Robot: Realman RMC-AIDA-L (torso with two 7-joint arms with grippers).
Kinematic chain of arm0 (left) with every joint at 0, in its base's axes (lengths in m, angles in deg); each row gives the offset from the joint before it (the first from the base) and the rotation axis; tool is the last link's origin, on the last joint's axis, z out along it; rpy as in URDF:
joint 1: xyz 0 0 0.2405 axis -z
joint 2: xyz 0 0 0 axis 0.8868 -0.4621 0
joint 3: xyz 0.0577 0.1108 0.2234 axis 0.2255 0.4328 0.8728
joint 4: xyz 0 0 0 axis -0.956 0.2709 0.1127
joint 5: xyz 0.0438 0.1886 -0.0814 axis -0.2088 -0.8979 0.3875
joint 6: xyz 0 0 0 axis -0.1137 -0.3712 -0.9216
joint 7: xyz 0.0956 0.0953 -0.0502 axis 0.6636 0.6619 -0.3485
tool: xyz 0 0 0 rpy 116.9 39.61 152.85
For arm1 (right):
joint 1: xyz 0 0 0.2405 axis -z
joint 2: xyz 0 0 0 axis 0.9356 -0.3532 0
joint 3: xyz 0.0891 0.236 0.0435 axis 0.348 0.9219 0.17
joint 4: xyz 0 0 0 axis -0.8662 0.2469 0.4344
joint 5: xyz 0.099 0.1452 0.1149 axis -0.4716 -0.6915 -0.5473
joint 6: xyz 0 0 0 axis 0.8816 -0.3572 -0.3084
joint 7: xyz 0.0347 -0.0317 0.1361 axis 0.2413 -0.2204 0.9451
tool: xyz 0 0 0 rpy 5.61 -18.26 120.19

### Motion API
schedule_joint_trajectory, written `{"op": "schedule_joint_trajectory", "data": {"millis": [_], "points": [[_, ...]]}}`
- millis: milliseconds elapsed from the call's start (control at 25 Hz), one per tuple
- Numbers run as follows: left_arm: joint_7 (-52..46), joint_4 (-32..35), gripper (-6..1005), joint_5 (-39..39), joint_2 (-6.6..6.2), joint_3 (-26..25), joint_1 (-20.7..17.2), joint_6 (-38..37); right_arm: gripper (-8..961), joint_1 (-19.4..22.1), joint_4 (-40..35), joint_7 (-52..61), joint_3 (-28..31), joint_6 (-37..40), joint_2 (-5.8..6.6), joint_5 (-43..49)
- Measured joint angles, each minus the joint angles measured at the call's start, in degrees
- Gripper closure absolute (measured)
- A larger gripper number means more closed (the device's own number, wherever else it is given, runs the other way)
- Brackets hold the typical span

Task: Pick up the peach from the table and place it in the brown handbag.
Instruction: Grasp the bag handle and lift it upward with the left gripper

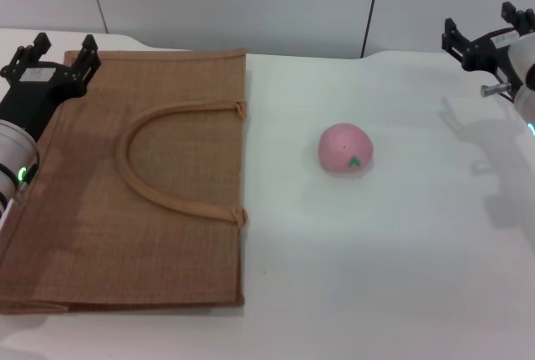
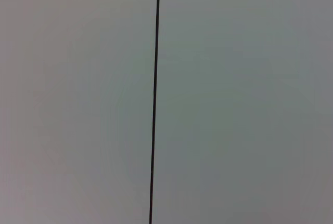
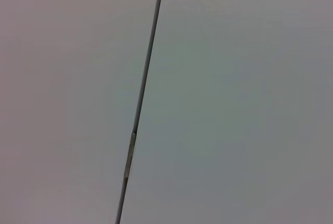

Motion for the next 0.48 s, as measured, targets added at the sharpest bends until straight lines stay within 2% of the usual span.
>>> {"op": "schedule_joint_trajectory", "data": {"millis": [480], "points": [[0.0,0.0,261,0.0,0.0,0.1,0.1,0.0,61,-0.1,0.1,0.0,0.0,0.0,0.0,0.0]]}}
